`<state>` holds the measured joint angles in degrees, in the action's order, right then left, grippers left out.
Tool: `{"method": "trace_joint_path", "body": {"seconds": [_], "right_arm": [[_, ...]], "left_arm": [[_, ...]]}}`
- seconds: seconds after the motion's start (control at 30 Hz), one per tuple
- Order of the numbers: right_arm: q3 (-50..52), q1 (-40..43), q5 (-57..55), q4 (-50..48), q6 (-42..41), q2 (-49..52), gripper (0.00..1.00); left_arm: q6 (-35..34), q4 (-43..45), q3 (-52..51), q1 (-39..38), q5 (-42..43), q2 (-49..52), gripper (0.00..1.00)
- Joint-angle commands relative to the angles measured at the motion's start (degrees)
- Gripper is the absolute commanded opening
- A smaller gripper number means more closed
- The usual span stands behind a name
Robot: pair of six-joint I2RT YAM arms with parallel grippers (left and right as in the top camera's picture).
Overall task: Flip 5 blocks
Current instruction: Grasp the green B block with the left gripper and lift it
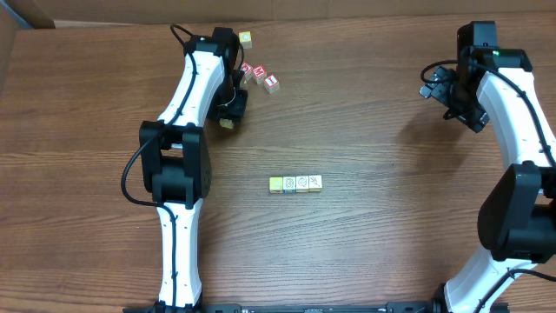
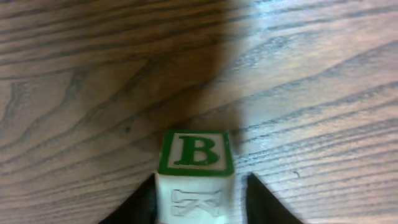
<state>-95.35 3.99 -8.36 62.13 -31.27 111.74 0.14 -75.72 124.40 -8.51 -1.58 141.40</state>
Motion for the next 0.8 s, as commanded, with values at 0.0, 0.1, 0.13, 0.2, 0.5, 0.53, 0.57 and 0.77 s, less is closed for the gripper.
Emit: {"method": "trace_joint_path", "body": {"seconds": [0.0,0.1,0.13,0.2,0.5,0.53,0.57,0.77], "right_arm": [[-0.6,0.0,-0.6,-0.3,0.2,-1.0,1.0],[-0.6,0.0,-0.6,-0.3,0.2,-1.0,1.0],[-0.6,0.0,-0.6,-0.3,0.2,-1.0,1.0],[-0.6,0.0,-0.6,-0.3,0.2,-1.0,1.0],[-0.6,0.0,-0.6,-0.3,0.2,-1.0,1.0],[-0.6,0.0,-0.6,-0.3,0.2,-1.0,1.0],[-0.6,0.0,-0.6,-0.3,0.2,-1.0,1.0],[-0.6,0.0,-0.6,-0.3,0.2,-1.0,1.0]], "left_arm": [[0.5,-0.7,0.0,0.3,1.6,0.7,0.24],[0.5,-1.0,0.0,0.3,1.6,0.4,0.22],[0.5,-1.0,0.0,0.3,1.6,0.2,0.22],[0.2,-1.3,0.5,0.3,1.6,0.0,0.21],[-3.1,-4.2,3.7,0.2,1.7,-7.5,0.19],[-3.8,-4.8,3.7,0.2,1.8,-9.3,0.19],[-4.9,-5.7,3.7,0.2,2.3,-11.3,0.19],[-9.9,-13.4,3.7,-0.2,7.4,-23.9,0.14]]}}
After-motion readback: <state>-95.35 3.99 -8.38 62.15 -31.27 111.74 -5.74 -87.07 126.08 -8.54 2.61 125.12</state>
